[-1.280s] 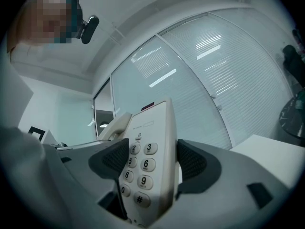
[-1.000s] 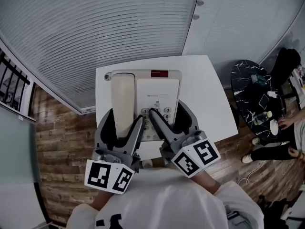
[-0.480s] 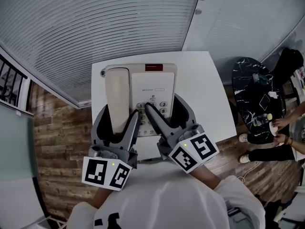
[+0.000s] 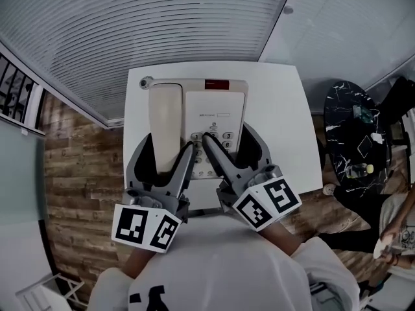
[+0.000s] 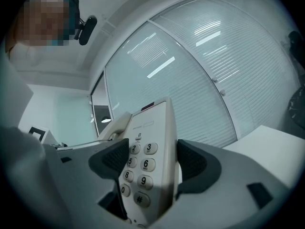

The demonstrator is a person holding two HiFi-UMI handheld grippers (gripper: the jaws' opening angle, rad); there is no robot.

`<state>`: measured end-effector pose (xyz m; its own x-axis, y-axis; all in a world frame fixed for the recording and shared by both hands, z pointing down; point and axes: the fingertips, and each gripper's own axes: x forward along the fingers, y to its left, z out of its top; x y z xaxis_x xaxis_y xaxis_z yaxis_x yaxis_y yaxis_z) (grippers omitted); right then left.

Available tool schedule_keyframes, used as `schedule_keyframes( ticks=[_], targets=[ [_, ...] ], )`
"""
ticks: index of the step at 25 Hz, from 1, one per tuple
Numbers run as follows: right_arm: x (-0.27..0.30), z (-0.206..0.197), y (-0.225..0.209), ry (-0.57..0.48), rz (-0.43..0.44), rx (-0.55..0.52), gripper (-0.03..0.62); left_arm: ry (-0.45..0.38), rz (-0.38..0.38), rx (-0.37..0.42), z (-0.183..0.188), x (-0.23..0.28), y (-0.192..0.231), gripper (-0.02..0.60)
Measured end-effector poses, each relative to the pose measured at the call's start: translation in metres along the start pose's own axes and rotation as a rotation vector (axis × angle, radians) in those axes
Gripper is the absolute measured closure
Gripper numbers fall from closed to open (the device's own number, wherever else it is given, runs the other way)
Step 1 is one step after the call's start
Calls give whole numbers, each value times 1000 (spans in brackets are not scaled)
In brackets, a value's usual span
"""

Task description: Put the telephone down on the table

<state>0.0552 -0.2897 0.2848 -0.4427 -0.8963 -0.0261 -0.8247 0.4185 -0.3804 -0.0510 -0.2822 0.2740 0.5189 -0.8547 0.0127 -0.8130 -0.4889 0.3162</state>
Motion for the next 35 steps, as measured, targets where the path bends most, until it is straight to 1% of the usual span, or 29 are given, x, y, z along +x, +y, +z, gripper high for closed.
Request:
schedule_keyframes(
  ticks=[11,35],
  targets=[
    [-3,-32,-17,70,-24,52,267,76,37,-30,-33,3,7,250],
    [10,-81,-37,181,-53,113,267,164,98,-81,-80,11,34,250]
  ],
)
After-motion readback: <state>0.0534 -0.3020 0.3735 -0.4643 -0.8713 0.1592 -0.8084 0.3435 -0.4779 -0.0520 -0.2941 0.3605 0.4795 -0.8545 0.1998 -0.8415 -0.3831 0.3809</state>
